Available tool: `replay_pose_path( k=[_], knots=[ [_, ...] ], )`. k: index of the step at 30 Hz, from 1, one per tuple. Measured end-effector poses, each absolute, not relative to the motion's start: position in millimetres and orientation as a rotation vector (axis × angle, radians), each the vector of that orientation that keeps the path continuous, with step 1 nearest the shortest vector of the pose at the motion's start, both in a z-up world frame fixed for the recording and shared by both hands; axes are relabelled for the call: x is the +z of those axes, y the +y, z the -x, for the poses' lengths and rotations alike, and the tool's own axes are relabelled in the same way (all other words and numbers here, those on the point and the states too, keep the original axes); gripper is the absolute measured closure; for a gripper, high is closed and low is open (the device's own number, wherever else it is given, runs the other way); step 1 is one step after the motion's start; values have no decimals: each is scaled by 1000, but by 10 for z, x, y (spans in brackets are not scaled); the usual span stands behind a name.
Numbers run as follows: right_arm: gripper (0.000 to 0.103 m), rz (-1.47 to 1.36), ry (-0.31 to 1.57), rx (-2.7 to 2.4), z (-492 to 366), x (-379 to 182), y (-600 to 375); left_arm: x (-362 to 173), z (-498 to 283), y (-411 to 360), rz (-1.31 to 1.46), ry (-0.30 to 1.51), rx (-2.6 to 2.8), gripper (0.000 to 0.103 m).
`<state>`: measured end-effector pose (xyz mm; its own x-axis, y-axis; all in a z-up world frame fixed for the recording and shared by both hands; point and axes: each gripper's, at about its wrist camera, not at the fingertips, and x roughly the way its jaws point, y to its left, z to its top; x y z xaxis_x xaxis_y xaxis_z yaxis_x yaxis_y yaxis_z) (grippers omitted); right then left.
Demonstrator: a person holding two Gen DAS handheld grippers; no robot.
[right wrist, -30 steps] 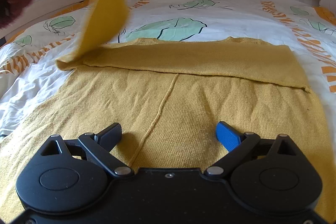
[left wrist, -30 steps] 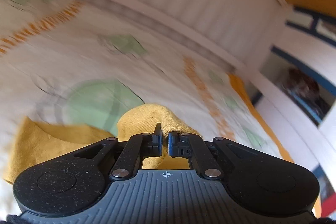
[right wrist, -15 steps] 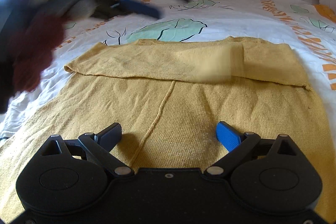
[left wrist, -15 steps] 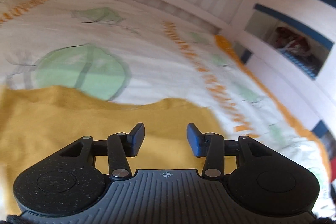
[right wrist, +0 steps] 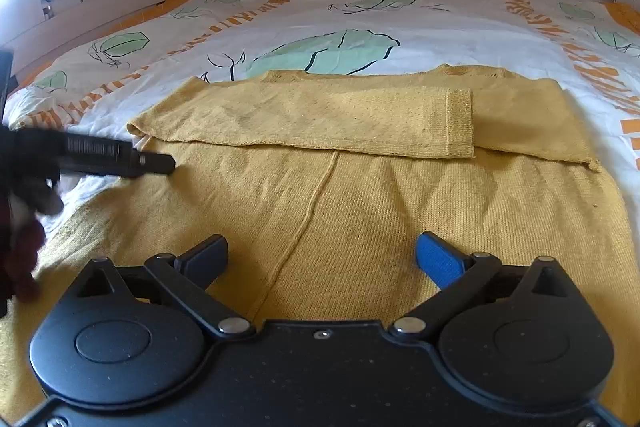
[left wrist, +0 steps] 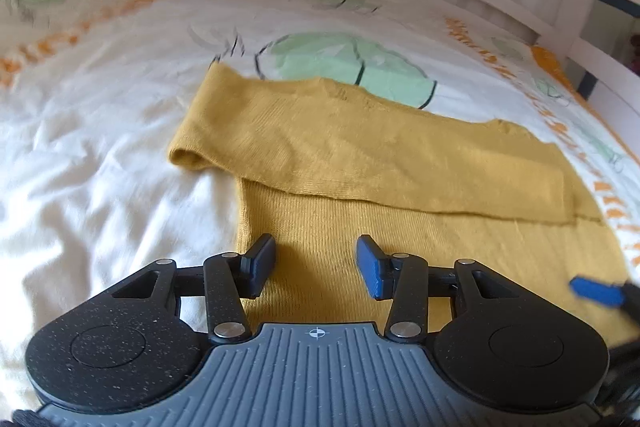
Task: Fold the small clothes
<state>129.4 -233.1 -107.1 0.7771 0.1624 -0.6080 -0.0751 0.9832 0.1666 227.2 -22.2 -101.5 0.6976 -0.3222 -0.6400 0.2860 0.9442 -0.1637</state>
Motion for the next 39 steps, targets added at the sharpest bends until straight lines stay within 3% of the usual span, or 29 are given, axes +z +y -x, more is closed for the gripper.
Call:
replay_pose_path(
  k=[7,14,18,27,31,35,39],
  knots=[
    [2,-225,675,153,-1321,-927,-2517,-1060,-2205,-341,-23,672,-350,43],
    [3,-384,636,54,-1598,-788,-2989,-1127,-2188,-291,-1,670,-358,42],
    [13,-485,651,68,-1840,-803,-3177,-1140,-2174,-312,-10,667,-354,42],
    [17,-594,681,139,-2284,-884,-3204,-1149,-2174,-303,-7,667,-356,42],
    [37,-619,685,136,-2338,-901,-3209,-1150,-2173,-303,-6,666,-357,42],
    [50,-621,683,120,-2286,-940,-3242,-1153,-2173,-304,-6,666,-357,41],
    [87,-628,658,115,-2247,-898,-3305,-1154,-2176,-303,-5,666,-357,41]
  ],
)
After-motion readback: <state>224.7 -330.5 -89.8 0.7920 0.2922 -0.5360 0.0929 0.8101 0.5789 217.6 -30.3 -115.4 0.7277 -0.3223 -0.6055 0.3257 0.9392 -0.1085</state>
